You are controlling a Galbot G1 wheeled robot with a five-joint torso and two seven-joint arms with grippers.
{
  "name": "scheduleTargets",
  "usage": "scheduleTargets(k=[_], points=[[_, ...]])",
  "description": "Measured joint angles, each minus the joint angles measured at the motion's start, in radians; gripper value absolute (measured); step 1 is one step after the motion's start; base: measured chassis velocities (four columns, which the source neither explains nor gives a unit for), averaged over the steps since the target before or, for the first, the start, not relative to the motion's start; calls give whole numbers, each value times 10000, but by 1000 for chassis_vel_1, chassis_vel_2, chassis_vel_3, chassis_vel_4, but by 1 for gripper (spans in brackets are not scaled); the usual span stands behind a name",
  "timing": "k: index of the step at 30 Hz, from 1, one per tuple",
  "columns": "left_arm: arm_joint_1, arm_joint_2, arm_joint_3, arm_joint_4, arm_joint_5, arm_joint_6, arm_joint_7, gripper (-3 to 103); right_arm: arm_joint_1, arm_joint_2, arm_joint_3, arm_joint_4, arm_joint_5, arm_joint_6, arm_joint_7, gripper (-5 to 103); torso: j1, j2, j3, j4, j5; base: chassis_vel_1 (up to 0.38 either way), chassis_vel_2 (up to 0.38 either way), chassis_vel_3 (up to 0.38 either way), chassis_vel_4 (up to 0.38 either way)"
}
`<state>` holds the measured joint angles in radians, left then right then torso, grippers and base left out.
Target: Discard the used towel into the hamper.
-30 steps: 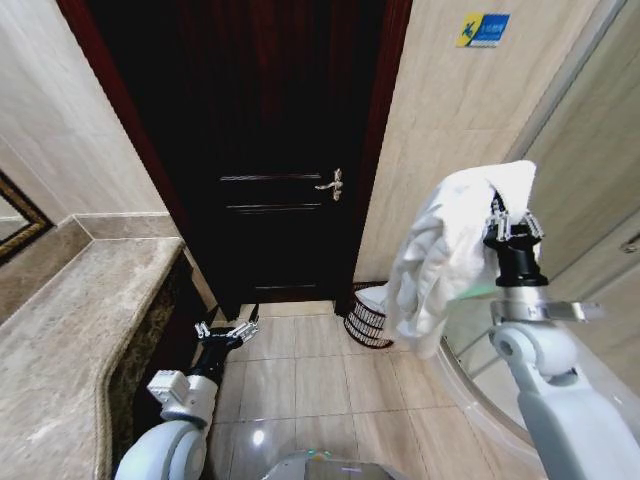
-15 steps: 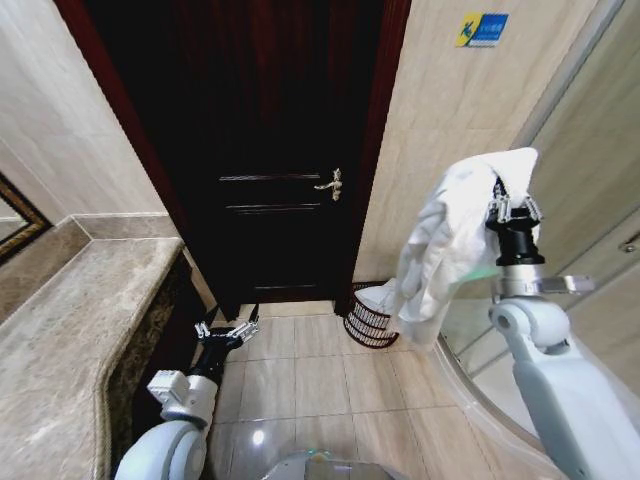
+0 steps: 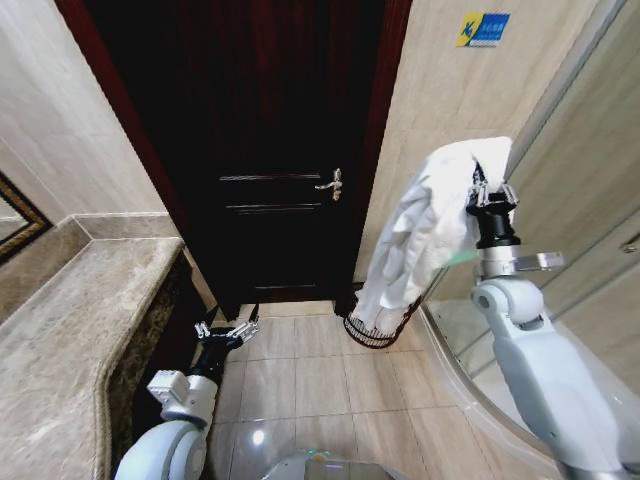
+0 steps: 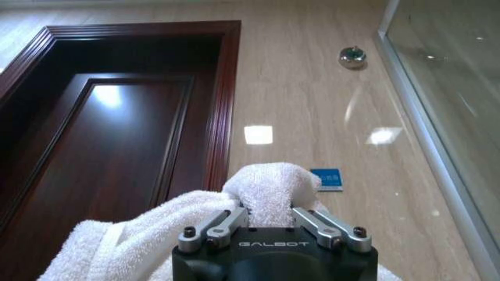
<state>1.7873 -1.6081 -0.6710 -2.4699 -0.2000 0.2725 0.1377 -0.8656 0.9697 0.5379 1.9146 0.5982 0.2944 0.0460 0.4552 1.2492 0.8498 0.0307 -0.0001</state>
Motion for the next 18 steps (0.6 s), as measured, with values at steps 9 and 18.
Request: scheduleTargets(k=[9,18], points=[[1,0,0,0,0,0,0,100,-361,133,115,102,-85,62,-57,13,-5,2,-2,-1,1,-35,33,28,-33],[0,-1,0,0,0,0,0,100,-400,2,254,260,-35,104,-58,13,3,0,0,-1,5,-158,155,162,-153]])
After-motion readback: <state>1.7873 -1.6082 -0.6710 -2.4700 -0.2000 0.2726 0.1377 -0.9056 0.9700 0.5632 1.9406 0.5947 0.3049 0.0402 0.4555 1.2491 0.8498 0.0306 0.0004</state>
